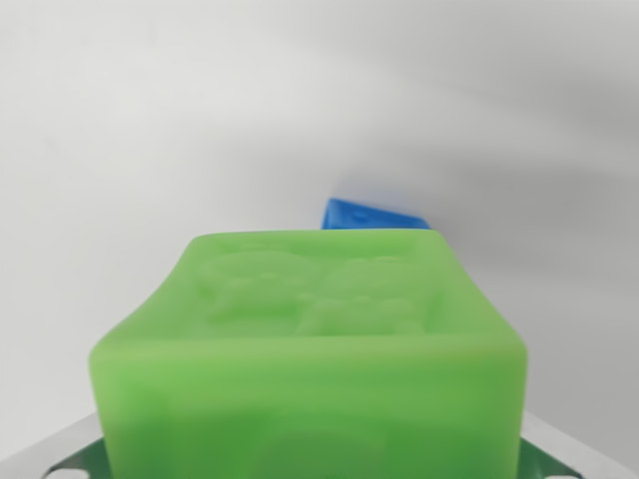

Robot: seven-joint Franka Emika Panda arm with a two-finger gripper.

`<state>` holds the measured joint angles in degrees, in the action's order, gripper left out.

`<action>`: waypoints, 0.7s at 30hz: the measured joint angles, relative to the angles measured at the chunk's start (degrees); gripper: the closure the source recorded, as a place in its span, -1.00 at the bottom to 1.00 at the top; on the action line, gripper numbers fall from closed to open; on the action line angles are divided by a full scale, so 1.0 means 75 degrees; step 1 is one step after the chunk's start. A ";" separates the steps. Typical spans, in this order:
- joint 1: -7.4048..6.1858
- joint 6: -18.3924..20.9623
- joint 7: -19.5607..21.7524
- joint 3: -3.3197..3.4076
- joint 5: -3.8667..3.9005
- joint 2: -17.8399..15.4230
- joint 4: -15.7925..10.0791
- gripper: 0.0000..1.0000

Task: Stack cube

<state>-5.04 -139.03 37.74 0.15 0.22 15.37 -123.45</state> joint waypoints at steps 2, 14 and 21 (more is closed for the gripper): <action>0.0009 0.0018 0.0058 0.0019 -0.0008 -0.0056 -0.0038 1.00; 0.0093 0.0165 0.0513 0.0162 -0.0049 -0.0474 -0.0313 1.00; 0.0110 0.0228 0.0699 0.0243 -0.0064 -0.0636 -0.0409 1.00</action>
<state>-4.21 -137.32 42.99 1.97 -0.26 10.60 -126.52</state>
